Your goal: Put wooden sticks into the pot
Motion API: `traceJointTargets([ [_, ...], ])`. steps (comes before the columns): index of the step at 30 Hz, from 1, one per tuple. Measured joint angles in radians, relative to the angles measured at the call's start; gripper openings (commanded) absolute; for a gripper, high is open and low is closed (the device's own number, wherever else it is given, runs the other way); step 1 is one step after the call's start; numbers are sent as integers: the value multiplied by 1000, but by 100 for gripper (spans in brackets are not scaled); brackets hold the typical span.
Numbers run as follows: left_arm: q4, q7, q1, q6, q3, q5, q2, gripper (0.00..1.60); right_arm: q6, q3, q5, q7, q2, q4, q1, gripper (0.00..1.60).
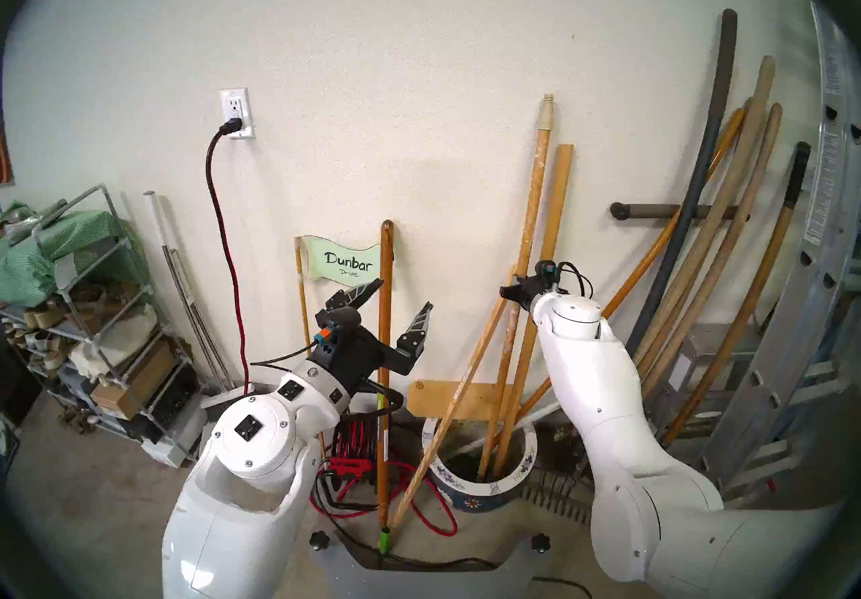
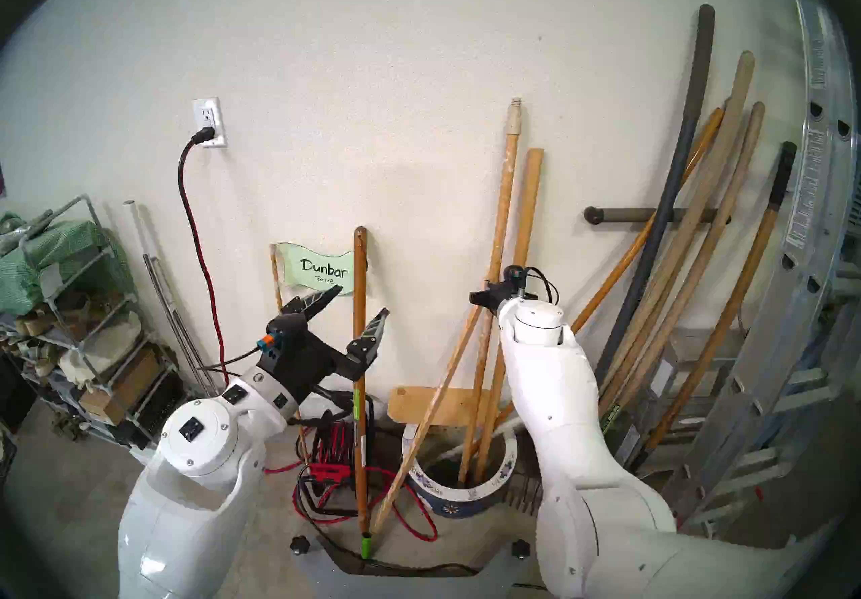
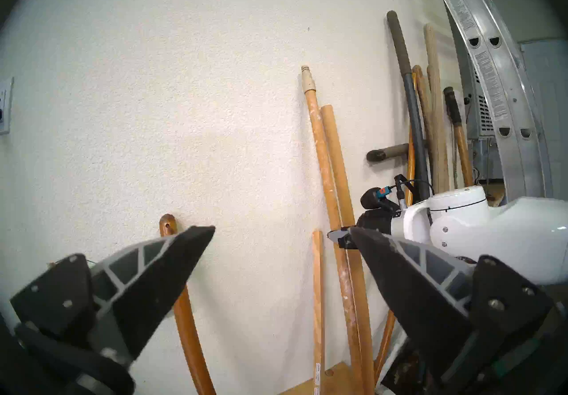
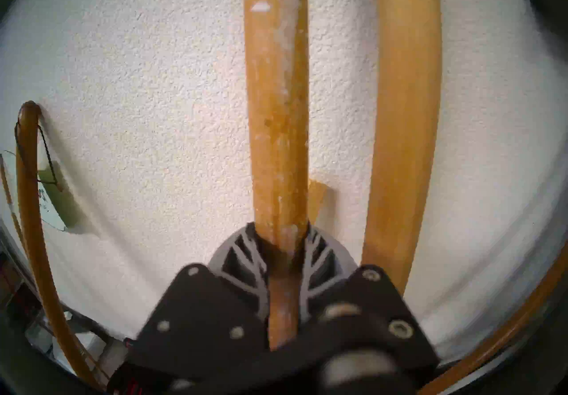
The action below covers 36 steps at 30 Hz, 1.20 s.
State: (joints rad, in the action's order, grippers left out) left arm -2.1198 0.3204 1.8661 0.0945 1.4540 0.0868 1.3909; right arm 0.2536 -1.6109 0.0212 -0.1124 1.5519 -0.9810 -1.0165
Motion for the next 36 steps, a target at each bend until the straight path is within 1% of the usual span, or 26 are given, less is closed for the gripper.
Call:
traceJointTargets([
  [8, 0, 0, 0, 0, 0, 0, 0, 160, -37, -1, -7, 26, 11, 97, 49, 0],
  [18, 0, 0, 0, 0, 0, 0, 0, 160, -95, -3, -8, 40, 16, 189, 94, 0],
  [19, 0, 0, 0, 0, 0, 0, 0, 160, -102, -4, -7, 41, 17, 197, 98, 4],
  [20, 0, 0, 0, 0, 0, 0, 0, 160, -105, -4, -6, 41, 17, 202, 101, 14],
  [21, 0, 0, 0, 0, 0, 0, 0, 160, -108, -4, -6, 41, 17, 208, 104, 19],
  [23, 0, 0, 0, 0, 0, 0, 0, 160, -110, -4, -5, 41, 17, 213, 106, 38],
  [24, 0, 0, 0, 0, 0, 0, 0, 160, -110, -5, -4, 41, 17, 213, 106, 45],
  [25, 0, 0, 0, 0, 0, 0, 0, 160, -109, -5, -4, 41, 17, 213, 106, 45],
  [28, 0, 0, 0, 0, 0, 0, 0, 160, -107, -6, 0, 41, 17, 211, 105, 58],
  [33, 0, 0, 0, 0, 0, 0, 0, 160, -97, -7, 7, 38, 17, 194, 95, 66],
  [36, 0, 0, 0, 0, 0, 0, 0, 160, -86, -9, 9, 34, 17, 175, 85, 67],
])
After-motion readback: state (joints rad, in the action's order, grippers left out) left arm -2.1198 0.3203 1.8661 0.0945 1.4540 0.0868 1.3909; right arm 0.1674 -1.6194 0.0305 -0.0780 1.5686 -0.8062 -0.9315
